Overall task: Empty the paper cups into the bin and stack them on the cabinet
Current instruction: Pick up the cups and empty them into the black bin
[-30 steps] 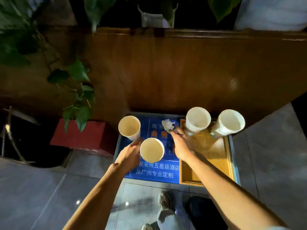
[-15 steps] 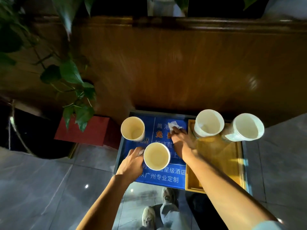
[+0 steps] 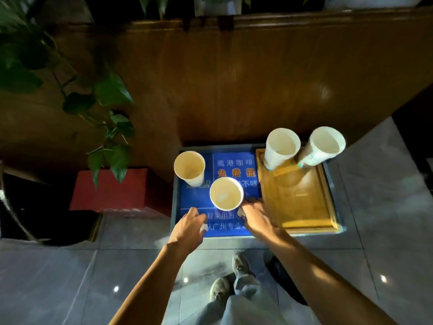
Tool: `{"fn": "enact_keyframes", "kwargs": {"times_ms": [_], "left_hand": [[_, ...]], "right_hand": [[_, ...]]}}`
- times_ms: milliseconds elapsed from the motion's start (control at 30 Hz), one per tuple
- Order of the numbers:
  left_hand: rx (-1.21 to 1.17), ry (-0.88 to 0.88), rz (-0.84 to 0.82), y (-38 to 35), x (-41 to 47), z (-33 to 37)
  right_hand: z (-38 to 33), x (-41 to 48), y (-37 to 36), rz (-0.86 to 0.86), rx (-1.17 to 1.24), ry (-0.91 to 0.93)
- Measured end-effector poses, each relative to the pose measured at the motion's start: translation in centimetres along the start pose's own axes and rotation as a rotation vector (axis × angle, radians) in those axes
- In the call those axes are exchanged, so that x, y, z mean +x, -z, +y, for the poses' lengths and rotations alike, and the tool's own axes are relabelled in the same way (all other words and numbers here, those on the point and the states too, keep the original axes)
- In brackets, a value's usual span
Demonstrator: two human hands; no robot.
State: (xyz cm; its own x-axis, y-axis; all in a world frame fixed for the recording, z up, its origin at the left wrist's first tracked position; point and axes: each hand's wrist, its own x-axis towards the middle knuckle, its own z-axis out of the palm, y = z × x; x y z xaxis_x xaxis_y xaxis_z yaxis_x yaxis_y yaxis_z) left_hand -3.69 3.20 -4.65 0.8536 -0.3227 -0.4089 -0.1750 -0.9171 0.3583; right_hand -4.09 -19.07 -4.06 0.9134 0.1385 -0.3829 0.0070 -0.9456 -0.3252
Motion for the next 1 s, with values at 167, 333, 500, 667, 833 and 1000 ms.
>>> {"fn": "enact_keyframes", "kwargs": {"times_ms": [167, 333, 500, 667, 833, 1000], "left_hand": [[-0.043, -0.126, -0.038, -1.2, -2.3, 0.1], [-0.074, -0.236, -0.150, -3.2, -4.0, 3.9], [-0.136, -0.380, -0.228, -6.2, -5.6, 10.3], [-0.044, -0.511, -0.337, -10.3, -5.7, 16.3], [0.029, -0.560, -0.490, -15.3, -4.9, 22.1], [0.130, -0.556, -0.574, -23.1, -2.9, 26.4]], "right_hand": [[-1.7, -4.7, -1.7, 0.121, 0.203, -0.078], [-1.0, -10.8, -3.2, 0.182, 0.283, -0.178], [3.4, -17.4, -5.4, 0.201, 0.398, -0.445], [8.6, -23.0, -8.7, 0.072, 0.465, -0.616], [14.0, -27.8, -12.0, -0.026, 0.506, -0.731], [21.0, -29.7, -16.8, -0.034, 0.538, -0.708]]}}
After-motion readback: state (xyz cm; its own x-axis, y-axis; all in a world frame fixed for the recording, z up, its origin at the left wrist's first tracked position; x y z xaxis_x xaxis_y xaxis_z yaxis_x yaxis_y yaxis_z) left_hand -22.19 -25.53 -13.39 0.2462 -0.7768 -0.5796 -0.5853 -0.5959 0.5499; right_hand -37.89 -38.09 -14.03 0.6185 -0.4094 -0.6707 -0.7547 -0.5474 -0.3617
